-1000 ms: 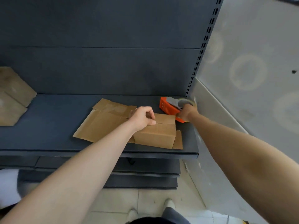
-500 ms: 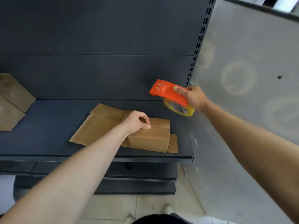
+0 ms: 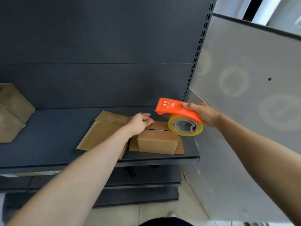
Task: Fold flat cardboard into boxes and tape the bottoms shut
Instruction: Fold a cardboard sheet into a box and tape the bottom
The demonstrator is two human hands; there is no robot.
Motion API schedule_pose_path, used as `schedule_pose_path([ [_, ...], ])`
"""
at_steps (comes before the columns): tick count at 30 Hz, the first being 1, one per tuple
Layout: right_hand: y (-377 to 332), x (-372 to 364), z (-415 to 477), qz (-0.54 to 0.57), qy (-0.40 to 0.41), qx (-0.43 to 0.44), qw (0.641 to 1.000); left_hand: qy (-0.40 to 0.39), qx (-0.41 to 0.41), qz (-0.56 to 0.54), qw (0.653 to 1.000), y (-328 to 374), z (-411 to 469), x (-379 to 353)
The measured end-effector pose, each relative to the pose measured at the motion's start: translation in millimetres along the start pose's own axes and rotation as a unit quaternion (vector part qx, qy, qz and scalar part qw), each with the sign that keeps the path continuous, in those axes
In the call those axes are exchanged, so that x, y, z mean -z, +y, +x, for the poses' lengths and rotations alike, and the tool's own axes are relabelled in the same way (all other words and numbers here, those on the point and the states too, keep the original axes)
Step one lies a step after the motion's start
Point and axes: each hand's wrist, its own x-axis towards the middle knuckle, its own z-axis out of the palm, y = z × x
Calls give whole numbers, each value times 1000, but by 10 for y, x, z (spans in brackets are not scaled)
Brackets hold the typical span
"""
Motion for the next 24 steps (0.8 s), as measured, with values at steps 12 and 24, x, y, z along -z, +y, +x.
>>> schedule_pose_path([
  [12, -181, -110, -43, -80, -30, 15, 996, -21, 123, -430, 894, 187, -80, -20],
  [24, -247, -136, -43, -135, -32, 21, 990, -8, 97, -434, 895, 55, -117, -5],
])
